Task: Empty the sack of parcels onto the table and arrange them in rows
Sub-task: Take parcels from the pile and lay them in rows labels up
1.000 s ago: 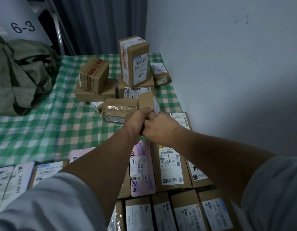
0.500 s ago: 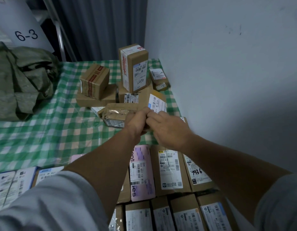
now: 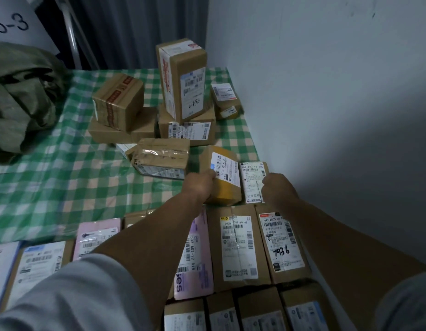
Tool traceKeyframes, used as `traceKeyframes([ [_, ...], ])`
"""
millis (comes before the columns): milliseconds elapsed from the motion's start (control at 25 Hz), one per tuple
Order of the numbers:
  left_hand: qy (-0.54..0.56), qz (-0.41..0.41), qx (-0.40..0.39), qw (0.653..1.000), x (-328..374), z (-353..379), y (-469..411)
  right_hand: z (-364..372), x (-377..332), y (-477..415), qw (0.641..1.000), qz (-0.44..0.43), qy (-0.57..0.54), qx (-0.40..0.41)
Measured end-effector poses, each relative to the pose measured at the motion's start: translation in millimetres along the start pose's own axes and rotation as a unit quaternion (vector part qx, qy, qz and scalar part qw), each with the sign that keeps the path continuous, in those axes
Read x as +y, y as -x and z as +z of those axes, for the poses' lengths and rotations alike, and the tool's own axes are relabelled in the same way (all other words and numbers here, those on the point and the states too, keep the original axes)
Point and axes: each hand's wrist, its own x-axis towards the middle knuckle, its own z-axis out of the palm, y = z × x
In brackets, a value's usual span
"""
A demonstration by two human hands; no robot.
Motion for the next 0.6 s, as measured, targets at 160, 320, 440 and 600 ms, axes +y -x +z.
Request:
traceKeyframes([
  [160,-0.100,0.021,-0.002,0.995,-5.8,10.1,-11.7,16.0,5.7,-12.3,0.999,-0.043,0.007,0.025],
  [320,-0.229,0.041,-0.006,0.973,-11.4,16.4,-15.9,19.3,10.9,-19.7,0.998,-0.051,0.022,0.021],
  [440,-0.341,0.059,-0.022,0.938,-18.5,16.4,-19.7,17.6,14.9,-26.3,0.996,-0.066,0.059,-0.007],
  [600,-0.398,0.060,-0.006,0.915,-18.9,19.0,-13.4,12.9,14.9,-28.1,0.993,-0.051,0.095,-0.040],
])
